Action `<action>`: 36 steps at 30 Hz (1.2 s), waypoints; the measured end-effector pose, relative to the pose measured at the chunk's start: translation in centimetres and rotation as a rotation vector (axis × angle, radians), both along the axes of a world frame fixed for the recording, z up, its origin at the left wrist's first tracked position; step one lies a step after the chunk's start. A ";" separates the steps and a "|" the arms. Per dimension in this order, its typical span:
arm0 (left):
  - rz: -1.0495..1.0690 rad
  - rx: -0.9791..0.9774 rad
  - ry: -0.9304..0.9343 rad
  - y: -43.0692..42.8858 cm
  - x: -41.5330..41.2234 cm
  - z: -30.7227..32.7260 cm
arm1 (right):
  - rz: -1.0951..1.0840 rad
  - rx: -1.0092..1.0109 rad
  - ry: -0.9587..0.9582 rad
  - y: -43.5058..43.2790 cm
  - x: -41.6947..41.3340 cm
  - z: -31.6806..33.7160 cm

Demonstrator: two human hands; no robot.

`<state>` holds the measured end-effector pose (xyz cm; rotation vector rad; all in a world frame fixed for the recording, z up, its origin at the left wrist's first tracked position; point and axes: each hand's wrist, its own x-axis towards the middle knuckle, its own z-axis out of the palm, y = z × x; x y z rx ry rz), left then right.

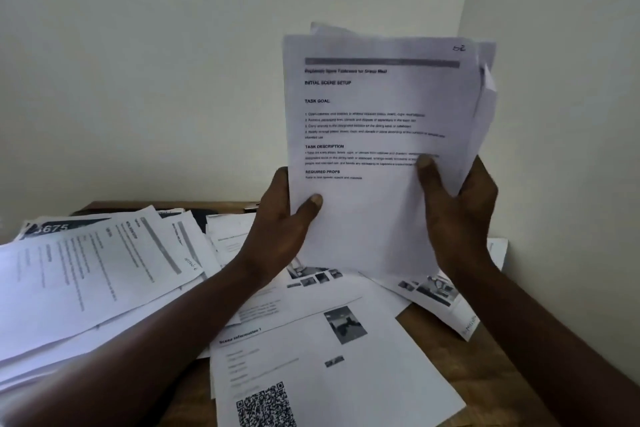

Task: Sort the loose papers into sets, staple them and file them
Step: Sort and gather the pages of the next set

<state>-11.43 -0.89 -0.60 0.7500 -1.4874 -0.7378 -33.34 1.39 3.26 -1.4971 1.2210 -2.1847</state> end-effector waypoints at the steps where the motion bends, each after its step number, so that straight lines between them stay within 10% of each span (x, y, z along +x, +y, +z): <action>1: -0.030 0.055 -0.030 -0.1 0.1 -0.4 | -0.020 0.051 0.033 -0.5 -0.2 -0.2; 7: 0.052 0.155 -0.707 0.2 0.6 -1.5 | -0.296 0.089 -0.232 -3.9 -3.7 -1.3; 13: -0.104 0.074 -1.260 2.4 -0.9 -1.8 | -0.017 -0.010 -0.625 -6.3 -6.9 -1.2; 18: -0.290 0.065 -1.221 2.3 -1.7 -2.2 | 0.216 0.119 -0.684 -6.8 -6.5 -2.3; 26: -0.361 0.280 -0.622 1.4 -4.3 -0.1 | 0.207 0.231 -0.694 -7.9 -7.2 -3.9; 30: 0.079 0.173 -1.152 -0.6 -2.5 1.5 | 0.147 0.235 -0.684 -8.2 -7.2 -5.2; 36: -0.092 0.526 -1.517 0.2 1.7 3.3 | 0.168 0.257 -0.686 -8.7 -6.7 -5.2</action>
